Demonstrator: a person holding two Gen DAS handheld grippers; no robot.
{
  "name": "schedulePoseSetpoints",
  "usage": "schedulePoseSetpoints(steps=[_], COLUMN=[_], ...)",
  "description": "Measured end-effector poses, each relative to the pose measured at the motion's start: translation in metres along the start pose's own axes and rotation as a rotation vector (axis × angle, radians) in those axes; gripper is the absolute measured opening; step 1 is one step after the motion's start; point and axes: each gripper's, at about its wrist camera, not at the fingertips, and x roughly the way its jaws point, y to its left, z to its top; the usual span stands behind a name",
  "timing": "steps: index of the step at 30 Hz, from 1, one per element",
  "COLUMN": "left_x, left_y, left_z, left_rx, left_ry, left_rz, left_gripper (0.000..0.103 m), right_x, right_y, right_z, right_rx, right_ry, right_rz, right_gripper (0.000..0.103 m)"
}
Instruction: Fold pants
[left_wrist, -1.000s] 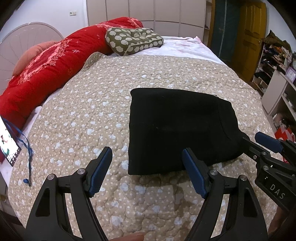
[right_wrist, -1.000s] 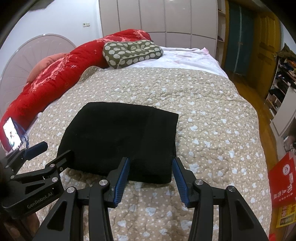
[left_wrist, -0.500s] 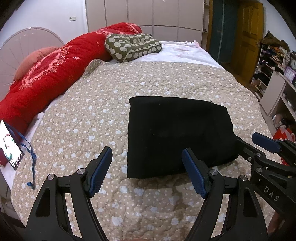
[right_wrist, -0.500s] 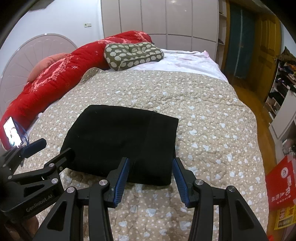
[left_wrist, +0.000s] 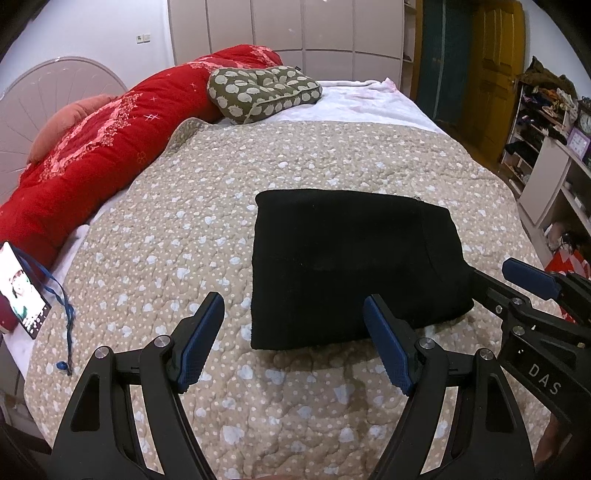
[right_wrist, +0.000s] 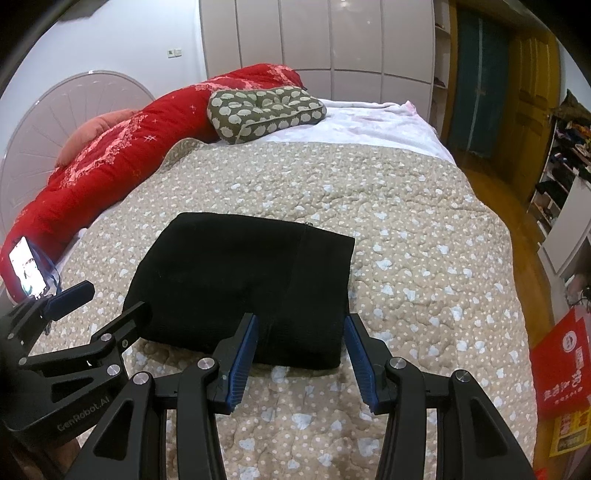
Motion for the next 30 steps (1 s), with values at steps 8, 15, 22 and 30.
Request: schedulePoseSetpoints(steps=[8,15,22,30], left_x=[0.0014,0.0016,0.0029,0.0042], left_y=[0.0009,0.0023,0.0042,0.0053], left_z=[-0.0022,-0.0026,-0.0038,-0.0050], left_rx=[-0.007,-0.009,-0.019,-0.022], left_ry=[0.008,0.007,0.021,0.027], left_rz=[-0.004,-0.011,-0.015,-0.019], left_gripper=[0.079,0.079,0.079,0.079], right_x=[0.0023,0.0043,0.0047,0.0064], right_y=[-0.0004,-0.0004,0.0018,0.0036], right_z=[-0.0022,-0.0030,-0.0031,-0.0051], right_rx=[0.008,0.008,0.007,0.002], right_ry=[0.008,0.013,0.013,0.024], right_rz=[-0.001,0.000,0.000,0.001], right_gripper=[0.047,0.047,0.047,0.047])
